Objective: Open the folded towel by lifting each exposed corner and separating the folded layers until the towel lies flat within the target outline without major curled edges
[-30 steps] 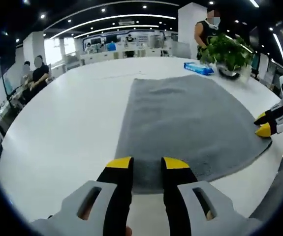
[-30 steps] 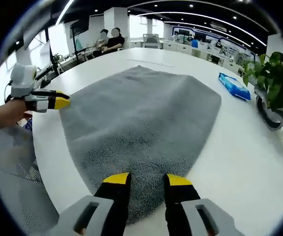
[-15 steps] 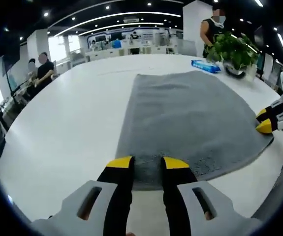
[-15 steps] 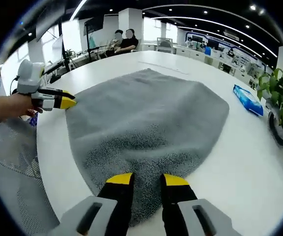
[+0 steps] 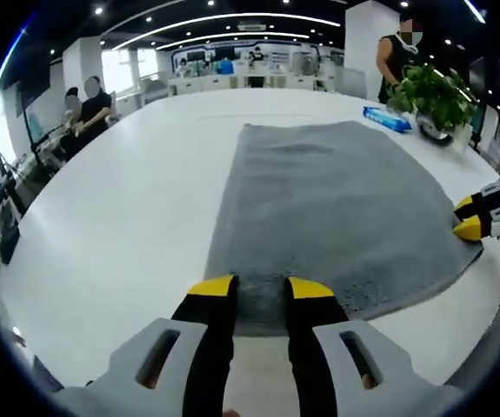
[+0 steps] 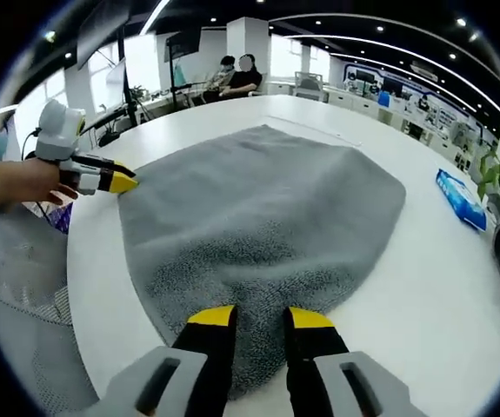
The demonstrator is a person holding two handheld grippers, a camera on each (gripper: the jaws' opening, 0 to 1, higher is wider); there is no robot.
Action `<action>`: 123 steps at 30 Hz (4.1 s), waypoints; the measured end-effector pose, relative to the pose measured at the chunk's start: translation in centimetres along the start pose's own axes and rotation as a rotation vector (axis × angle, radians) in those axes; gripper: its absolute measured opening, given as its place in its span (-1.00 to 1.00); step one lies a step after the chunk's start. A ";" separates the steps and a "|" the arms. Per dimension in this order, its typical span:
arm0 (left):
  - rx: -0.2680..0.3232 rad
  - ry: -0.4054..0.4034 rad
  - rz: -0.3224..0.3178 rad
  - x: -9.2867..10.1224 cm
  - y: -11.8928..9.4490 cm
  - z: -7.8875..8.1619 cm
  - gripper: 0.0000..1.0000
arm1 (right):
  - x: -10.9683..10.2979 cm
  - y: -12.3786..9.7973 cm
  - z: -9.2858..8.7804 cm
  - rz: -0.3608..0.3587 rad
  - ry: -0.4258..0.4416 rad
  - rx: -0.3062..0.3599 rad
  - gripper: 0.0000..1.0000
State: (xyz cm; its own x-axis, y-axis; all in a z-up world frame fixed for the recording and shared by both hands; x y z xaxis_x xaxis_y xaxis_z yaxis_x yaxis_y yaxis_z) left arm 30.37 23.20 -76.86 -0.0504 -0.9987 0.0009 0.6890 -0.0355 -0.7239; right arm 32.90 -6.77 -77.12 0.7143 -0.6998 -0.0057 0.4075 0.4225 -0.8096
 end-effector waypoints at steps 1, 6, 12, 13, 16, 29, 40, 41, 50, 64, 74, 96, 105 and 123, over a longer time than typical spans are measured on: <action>-0.001 -0.003 0.004 -0.2 0.0 0.0 -0.57 | -0.1 0.1 0.1 0.001 0.000 0.002 -0.61; 0.000 -0.016 0.023 -1.2 -0.1 -0.1 -0.57 | -0.7 0.7 0.9 0.006 -0.008 0.015 -0.61; 0.017 -0.053 0.035 -1.7 -0.2 -0.2 -0.57 | -1.1 0.9 1.2 -0.027 0.045 0.027 -0.60; 0.003 -0.087 0.035 -1.6 -0.2 -0.2 -0.57 | -1.1 0.9 1.3 -0.029 0.056 0.036 -0.60; -0.009 -0.076 0.044 -1.6 -0.1 0.2 -0.57 | -1.1 0.6 1.4 -0.008 0.133 0.085 -0.65; 0.053 -0.257 0.088 -3.7 -1.2 0.5 -0.51 | 1.4 -4.1 0.7 -0.032 0.239 0.237 -0.63; 0.021 -0.306 0.107 -3.9 -1.4 -0.4 -0.53 | 1.3 -3.9 0.8 -0.012 0.268 0.244 -0.67; 0.022 -0.319 0.103 -3.9 -1.4 -0.4 -0.53 | 1.3 -3.9 0.8 -0.013 0.263 0.244 -0.68; 0.028 -0.393 0.096 -3.7 -2.0 -0.8 -0.72 | 1.6 -4.1 0.7 -0.014 0.284 0.245 -0.74; 0.045 -0.413 0.085 -3.4 -2.3 -0.5 -0.97 | 1.5 -3.9 0.5 -0.014 0.280 0.229 -0.82; 0.014 -0.429 0.115 -3.9 -2.0 -1.1 -0.76 | 1.6 -3.8 0.5 -0.012 0.281 0.227 -0.82; 0.024 -0.308 0.120 -3.9 -2.3 0.0 -0.97 | 1.8 -3.8 0.4 -0.018 0.292 0.225 -0.84; 0.071 -0.274 0.057 -2.9 -2.4 1.4 -0.99 | 1.4 -3.9 0.7 0.015 0.320 0.240 -0.87; 0.142 -0.116 -0.126 5.2 -2.4 3.4 -0.99 | 0.0 -4.0 1.9 0.116 0.362 0.292 -0.86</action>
State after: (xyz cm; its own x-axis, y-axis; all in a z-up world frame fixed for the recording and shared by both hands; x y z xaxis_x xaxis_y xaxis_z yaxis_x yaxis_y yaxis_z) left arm 30.92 17.93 -72.82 -0.0647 -0.9832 0.1707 0.7781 -0.1568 -0.6083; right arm 32.36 -7.41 -72.78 0.5417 -0.7722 -0.3319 0.5164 0.6173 -0.5935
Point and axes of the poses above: the point that each gripper's makers call its tool centre point, and the gripper's own axes: y roughly forward along the fingers, x roughly to its right, z roughly out of its top, the point moved 5 cm from there along -y, roughly backward along the fingers, and after that the axes turned 7 degrees about -x, right-handed, at the moved point
